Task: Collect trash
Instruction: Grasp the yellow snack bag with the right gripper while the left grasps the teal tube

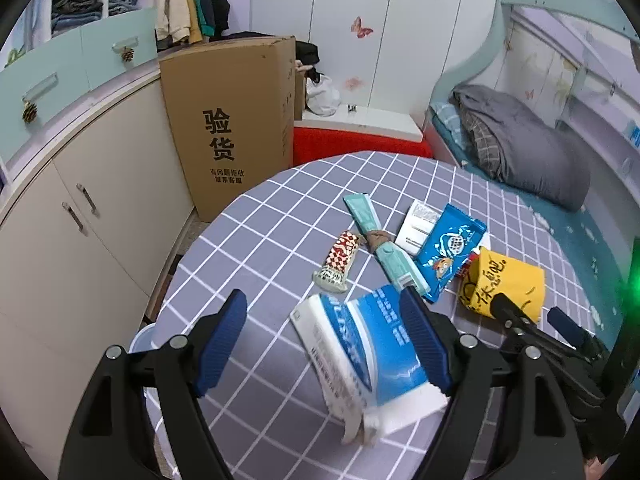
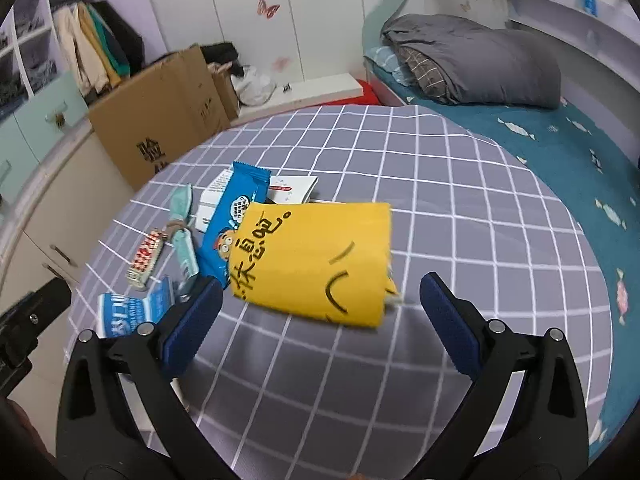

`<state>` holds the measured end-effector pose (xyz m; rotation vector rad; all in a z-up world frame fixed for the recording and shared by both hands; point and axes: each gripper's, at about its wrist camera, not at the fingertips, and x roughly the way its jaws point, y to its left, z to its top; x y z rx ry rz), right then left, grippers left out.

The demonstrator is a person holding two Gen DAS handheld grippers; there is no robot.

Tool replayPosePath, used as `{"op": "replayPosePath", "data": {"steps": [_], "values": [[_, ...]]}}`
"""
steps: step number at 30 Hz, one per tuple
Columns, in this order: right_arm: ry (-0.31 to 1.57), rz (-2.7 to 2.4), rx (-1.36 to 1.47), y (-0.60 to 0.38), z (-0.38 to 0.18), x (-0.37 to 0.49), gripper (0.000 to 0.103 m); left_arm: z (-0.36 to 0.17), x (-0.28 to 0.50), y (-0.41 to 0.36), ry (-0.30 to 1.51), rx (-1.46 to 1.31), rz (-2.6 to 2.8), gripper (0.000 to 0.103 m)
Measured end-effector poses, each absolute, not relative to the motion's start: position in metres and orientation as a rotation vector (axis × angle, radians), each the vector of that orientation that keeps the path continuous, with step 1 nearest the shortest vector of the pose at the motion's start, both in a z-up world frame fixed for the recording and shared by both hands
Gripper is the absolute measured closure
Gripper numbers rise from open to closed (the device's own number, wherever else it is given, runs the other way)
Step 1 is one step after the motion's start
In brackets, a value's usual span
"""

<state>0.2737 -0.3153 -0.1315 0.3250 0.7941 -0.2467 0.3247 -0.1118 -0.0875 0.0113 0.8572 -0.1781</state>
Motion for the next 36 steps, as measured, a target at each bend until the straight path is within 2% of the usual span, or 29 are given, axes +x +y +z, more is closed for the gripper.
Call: {"op": "replayPosePath", "data": {"steps": [6, 7, 8, 9, 11, 13, 14, 18, 21, 23, 27, 31, 36], "values": [[0.828, -0.22, 0.313, -0.322, -0.143, 0.293, 0.007, -0.096, 0.349, -0.131, 0.908, 0.033, -0.198, 0.026], [0.82, -0.216, 0.319, -0.324, -0.143, 0.293, 0.01, -0.099, 0.353, -0.135, 0.918, 0.033, -0.205, 0.026], [0.809, -0.204, 0.329, -0.328, -0.143, 0.291, 0.021, -0.101, 0.357, -0.14, 0.933, 0.029, -0.216, 0.026], [0.794, -0.206, 0.338, -0.332, -0.142, 0.289, 0.027, -0.103, 0.36, -0.144, 0.944, 0.023, -0.224, 0.026], [0.765, -0.214, 0.348, -0.338, -0.136, 0.288, 0.048, -0.108, 0.369, -0.152, 0.97, 0.001, -0.245, 0.026], [0.749, -0.207, 0.352, -0.347, -0.131, 0.29, 0.059, -0.114, 0.378, -0.16, 0.995, -0.019, -0.258, 0.026], [0.747, -0.199, 0.356, -0.35, -0.129, 0.292, 0.061, -0.116, 0.382, -0.163, 1.007, -0.027, -0.254, 0.026], [0.752, -0.174, 0.394, -0.359, -0.133, 0.296, 0.061, -0.126, 0.398, -0.177, 1.048, -0.06, -0.262, 0.032], [0.751, -0.163, 0.422, -0.366, -0.135, 0.295, 0.056, -0.138, 0.406, -0.185, 1.087, -0.07, -0.271, 0.044], [0.747, -0.155, 0.438, -0.369, -0.135, 0.294, 0.05, -0.146, 0.411, -0.189, 1.11, -0.084, -0.27, 0.053], [0.75, -0.142, 0.464, -0.372, -0.137, 0.291, 0.049, -0.149, 0.413, -0.191, 1.104, -0.105, -0.29, 0.057], [0.751, -0.133, 0.468, -0.373, -0.137, 0.29, 0.044, -0.152, 0.412, -0.19, 1.109, -0.138, -0.333, 0.072], [0.759, -0.111, 0.478, -0.372, -0.136, 0.287, 0.043, -0.151, 0.406, -0.181, 1.092, -0.188, -0.35, 0.088]]}}
